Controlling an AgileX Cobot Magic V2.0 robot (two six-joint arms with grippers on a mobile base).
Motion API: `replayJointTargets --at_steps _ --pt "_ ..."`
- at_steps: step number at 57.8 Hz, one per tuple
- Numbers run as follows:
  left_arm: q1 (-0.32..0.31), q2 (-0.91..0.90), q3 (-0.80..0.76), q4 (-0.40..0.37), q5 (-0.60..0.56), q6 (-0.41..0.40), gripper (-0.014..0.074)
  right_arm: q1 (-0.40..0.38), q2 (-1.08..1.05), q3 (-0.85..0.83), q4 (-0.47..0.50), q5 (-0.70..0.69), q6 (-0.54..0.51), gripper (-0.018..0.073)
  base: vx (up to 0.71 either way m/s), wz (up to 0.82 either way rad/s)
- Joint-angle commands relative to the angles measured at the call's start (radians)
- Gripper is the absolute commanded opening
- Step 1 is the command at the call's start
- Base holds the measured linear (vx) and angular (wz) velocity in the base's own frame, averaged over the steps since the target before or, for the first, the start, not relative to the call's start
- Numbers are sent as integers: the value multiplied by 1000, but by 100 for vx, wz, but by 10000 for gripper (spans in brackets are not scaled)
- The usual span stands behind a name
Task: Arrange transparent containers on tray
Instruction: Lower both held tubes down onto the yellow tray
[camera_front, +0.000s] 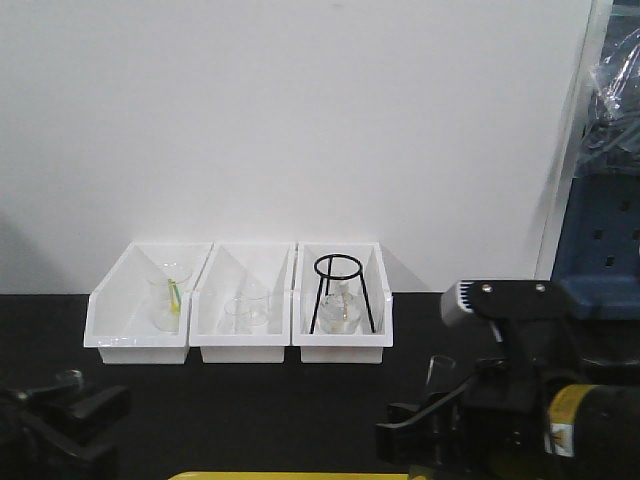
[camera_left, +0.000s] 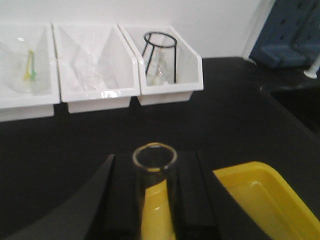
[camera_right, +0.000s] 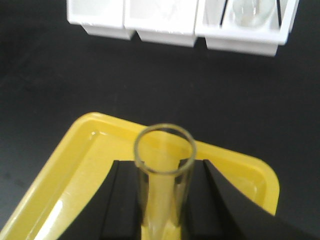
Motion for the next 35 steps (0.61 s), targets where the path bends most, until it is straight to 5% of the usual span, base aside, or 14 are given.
replayJointTargets --at_steps 1,10,35 --pt "-55 70 -35 -13 -129 2 149 -6 71 -73 -9 -31 22 96 0 0" --pt "-121 223 -35 -14 -171 -34 154 -6 227 -138 -10 68 22 96 0 0" --pt "-124 506 -35 -14 -174 -65 203 -6 487 -191 -18 94 21 106 0 0"
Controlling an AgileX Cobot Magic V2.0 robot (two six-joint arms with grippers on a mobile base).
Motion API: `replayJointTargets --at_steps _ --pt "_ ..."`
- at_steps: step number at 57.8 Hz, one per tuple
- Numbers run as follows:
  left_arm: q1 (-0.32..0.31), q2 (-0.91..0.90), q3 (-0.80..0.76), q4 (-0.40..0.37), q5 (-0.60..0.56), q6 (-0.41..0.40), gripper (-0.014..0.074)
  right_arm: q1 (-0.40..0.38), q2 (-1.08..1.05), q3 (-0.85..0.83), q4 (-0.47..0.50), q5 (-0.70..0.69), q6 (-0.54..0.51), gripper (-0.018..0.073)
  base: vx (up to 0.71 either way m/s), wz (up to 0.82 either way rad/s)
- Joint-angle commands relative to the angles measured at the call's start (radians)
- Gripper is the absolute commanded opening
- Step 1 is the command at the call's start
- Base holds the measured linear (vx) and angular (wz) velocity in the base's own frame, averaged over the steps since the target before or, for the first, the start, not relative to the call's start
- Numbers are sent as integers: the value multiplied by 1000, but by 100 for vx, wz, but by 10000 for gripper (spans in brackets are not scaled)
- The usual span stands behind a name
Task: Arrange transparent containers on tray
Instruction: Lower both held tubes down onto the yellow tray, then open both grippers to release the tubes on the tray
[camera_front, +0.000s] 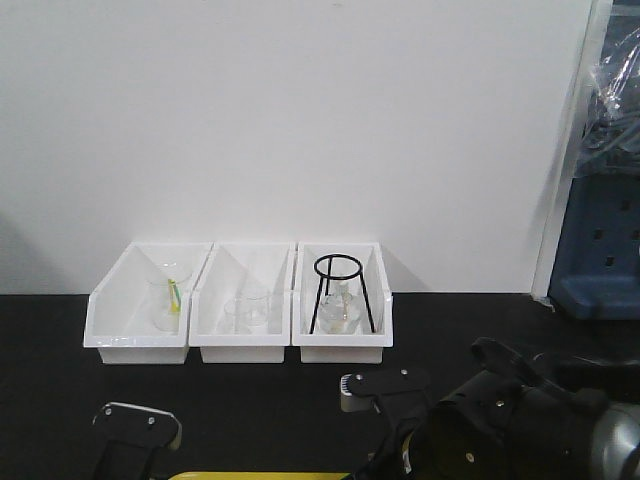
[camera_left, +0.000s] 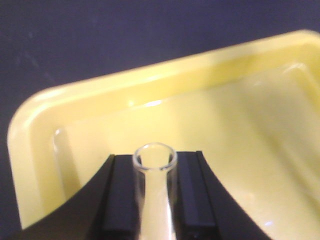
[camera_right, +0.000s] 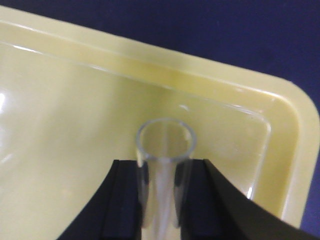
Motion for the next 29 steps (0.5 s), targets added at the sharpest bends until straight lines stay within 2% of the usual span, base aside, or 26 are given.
replayJointTargets --at_steps 1,17,22,29 --pt "-8 0 -34 -8 -75 -12 210 -6 -6 -34 -18 -55 0 109 0 0" --pt "-5 73 -34 -8 -78 -11 347 -6 44 -34 -16 -59 15 185 0 0" --pt "-4 89 -34 -8 -81 -11 388 -6 48 -34 -18 -54 16 240 0 0" --pt "-4 108 -34 -8 -83 -11 437 -6 50 -34 -38 -39 14 361 0 0"
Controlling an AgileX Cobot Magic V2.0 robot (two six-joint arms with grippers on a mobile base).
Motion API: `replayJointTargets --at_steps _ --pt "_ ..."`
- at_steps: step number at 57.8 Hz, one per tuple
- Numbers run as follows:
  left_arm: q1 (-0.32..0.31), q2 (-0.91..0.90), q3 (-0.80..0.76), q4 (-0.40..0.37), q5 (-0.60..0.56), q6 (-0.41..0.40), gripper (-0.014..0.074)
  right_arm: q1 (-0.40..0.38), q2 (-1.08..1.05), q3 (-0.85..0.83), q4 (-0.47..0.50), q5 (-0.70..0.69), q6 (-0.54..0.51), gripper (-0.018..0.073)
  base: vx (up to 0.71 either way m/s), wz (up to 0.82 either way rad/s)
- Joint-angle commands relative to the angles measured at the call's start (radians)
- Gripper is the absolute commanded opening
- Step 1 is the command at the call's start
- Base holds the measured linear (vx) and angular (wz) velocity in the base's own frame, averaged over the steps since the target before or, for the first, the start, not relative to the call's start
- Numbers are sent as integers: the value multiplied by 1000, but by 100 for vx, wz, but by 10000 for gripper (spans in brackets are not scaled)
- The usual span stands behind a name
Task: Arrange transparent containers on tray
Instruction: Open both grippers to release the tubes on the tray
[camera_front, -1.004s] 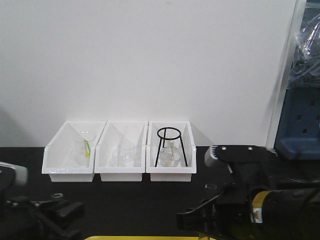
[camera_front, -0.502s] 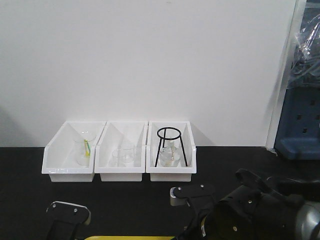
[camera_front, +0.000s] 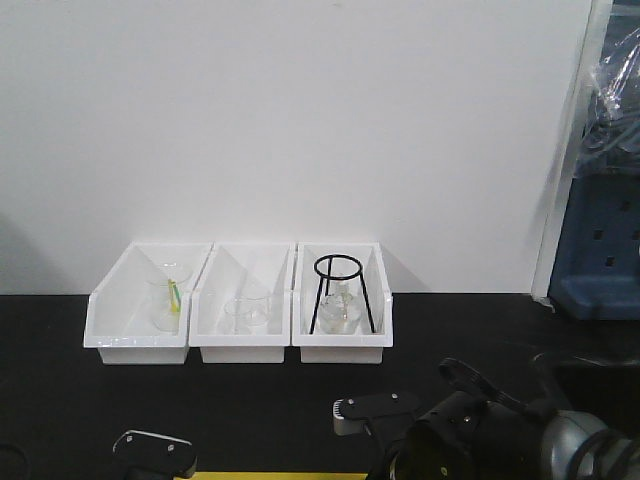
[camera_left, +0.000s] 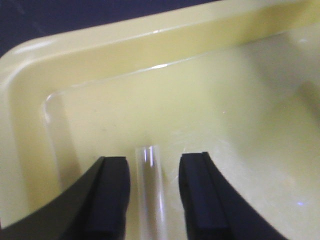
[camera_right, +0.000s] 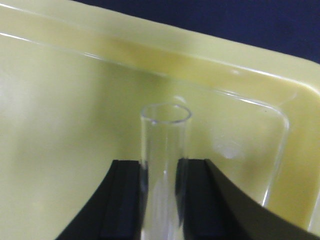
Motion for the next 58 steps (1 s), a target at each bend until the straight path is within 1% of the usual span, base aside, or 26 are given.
replayJointTargets --at_steps 1,6,13,20,27,34,43,47,51,58 --pt "-4 -23 -29 -8 -68 -8 445 -6 -42 -29 -32 -14 -3 375 0 0" --pt "-4 -23 -29 -8 -71 -8 462 -6 -42 -29 -51 -2 -2 456 0 0" --pt "-4 -29 -29 -8 -108 -8 461 -6 -44 -29 -66 0 0 515 0 0" --pt "-4 -66 -29 -8 -140 -8 461 -6 -78 -29 -90 -16 0 511 0 0" --pt "-4 -154 -29 -7 -185 3 459 -6 -176 -29 -160 -37 0 479 0 0" --pt "-4 -261 -29 -7 -237 26 447 -6 -320 -29 -258 -45 0 425 0 0" --pt "-4 -415 -29 -7 -304 85 395 -6 -539 -26 -359 -64 0 307 0 0" --pt "-4 -491 -29 -7 -321 114 351 -6 -639 -26 -396 -78 0 246 0 0" --pt "-4 -574 -29 -7 -318 156 286 -6 -737 -26 -427 -81 -2 179 0 0" --pt "-4 -708 -29 -7 -312 218 173 -6 -865 -26 -434 -48 -27 69 0 0"
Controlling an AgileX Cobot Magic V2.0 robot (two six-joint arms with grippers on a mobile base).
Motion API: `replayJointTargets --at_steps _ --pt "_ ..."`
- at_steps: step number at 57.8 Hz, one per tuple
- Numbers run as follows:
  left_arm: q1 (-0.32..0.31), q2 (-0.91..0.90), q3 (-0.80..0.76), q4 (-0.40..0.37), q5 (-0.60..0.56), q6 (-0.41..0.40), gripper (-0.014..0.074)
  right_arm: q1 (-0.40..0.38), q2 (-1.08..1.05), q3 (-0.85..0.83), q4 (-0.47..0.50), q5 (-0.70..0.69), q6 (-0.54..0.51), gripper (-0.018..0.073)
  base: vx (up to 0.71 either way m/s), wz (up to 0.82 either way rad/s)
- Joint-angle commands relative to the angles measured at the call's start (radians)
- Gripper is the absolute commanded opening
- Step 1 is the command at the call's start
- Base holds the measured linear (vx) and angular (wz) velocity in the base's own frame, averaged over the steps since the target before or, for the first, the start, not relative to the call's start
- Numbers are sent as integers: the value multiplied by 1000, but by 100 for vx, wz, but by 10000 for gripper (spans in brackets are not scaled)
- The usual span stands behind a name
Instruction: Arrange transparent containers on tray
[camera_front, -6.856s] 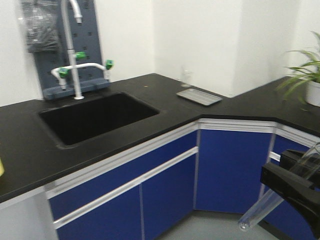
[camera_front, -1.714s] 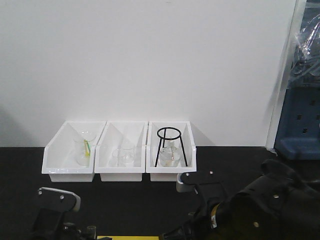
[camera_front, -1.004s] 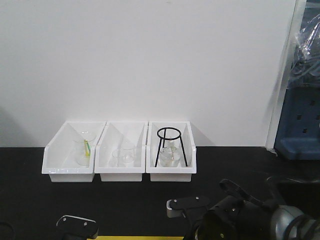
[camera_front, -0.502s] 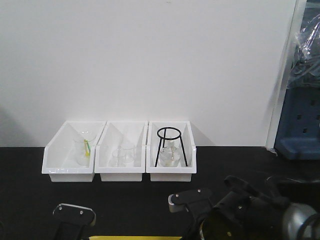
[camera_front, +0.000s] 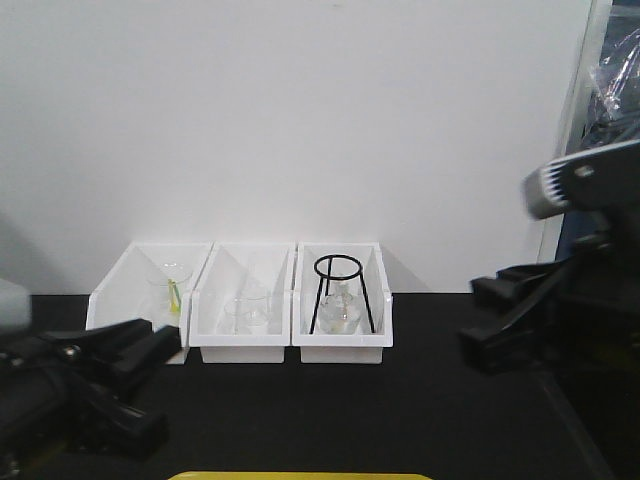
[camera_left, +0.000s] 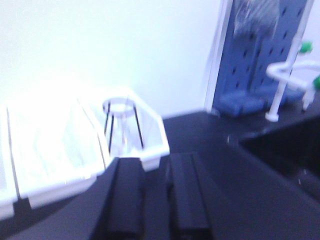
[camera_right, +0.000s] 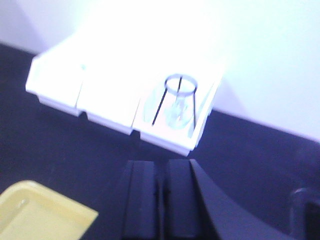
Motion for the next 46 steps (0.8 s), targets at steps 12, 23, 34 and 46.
replayJointTargets --at_steps 12,23,34,46 --pt "-4 -248 -29 -6 -28 85 3 -6 -160 -26 -39 -34 -21 -13 0 0" --pt "-4 -305 -29 -6 1 85 -8 -6 -160 -26 -31 -29 -20 -13 0 0" --pt "-4 -308 -29 -6 1 85 -8 -6 -160 -26 -31 -29 -20 -13 0 0" --pt "-4 -308 -29 -6 1 85 -8 -6 -160 -26 -31 -29 -20 -13 0 0"
